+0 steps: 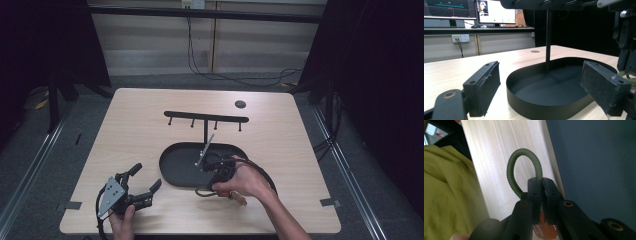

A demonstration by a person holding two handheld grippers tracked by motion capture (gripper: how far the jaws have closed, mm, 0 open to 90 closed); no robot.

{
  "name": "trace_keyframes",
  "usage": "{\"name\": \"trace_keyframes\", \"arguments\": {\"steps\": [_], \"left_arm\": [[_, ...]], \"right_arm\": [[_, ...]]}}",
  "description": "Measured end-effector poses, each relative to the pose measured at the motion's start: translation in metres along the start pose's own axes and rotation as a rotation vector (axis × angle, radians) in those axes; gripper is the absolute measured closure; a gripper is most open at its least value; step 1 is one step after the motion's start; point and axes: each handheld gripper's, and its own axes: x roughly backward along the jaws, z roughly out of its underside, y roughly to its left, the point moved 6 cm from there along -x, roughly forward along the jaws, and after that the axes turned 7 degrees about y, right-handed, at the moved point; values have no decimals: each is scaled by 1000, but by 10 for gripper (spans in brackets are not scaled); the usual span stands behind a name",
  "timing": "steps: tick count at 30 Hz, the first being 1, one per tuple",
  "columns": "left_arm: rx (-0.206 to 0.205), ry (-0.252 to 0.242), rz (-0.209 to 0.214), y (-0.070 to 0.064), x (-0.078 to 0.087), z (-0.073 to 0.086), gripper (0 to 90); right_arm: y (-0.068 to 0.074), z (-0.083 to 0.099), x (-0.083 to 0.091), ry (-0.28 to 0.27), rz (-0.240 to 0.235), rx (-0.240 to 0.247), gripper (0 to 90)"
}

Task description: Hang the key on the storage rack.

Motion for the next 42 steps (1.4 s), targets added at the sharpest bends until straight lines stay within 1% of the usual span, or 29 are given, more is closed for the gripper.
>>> {"name": "trace_keyframes", "arguments": {"steps": [1,2,5,6,8,10,12,14,15,18,19,20,22,24,26,27,28,30,31,32,35,36,39,42], "left_arm": [[0,0,-1,0,0,0,157],[1,-1,0,0,0,0,156],[1,-1,0,0,0,0,157],[-2,1,-1,0,0,0,156],[1,-1,0,0,0,0,157],[1,-1,-1,0,0,0,156],[1,0,0,0,0,0,156],[0,0,0,0,0,0,156],[0,0,0,0,0,0,156],[0,0,0,0,0,0,156],[1,-1,-1,0,0,0,157],[1,-1,-1,0,0,0,157],[1,0,0,0,0,0,157],[1,0,0,0,0,0,156],[0,0,-1,0,0,0,156],[0,0,-1,0,0,0,156],[0,0,0,0,0,0,157],[0,0,0,0,0,0,157],[1,-1,0,0,0,0,156],[1,-1,0,0,0,0,156],[0,0,0,0,0,0,157],[1,-1,0,0,0,0,156],[-1,0,0,0,0,0,156],[-1,0,0,0,0,0,156]], "right_arm": [[0,1,3,7,-1,3,855],[0,1,9,-4,-12,0,855],[0,1,13,-11,-18,1,855],[-1,1,20,-4,-6,-1,856],[-1,1,22,-6,-7,-2,855],[0,2,30,4,-6,-2,856],[-1,2,33,6,0,4,856],[-1,2,41,11,9,4,856],[-1,2,41,11,9,4,856],[-2,3,50,17,18,4,856],[-2,3,54,11,28,13,856],[-2,3,54,11,28,13,856],[-1,4,62,20,35,23,856],[0,4,64,25,41,23,856],[-2,3,70,34,49,20,855],[-2,3,70,34,49,20,855],[-3,2,73,43,55,30,855],[-4,2,75,50,57,29,856],[-5,1,76,49,58,39,855],[-6,-1,77,71,61,34,855],[-9,-3,80,74,74,41,856],[-9,-5,82,70,75,33,856],[-13,-9,92,48,83,34,856],[-16,-12,99,42,90,29,856]]}}
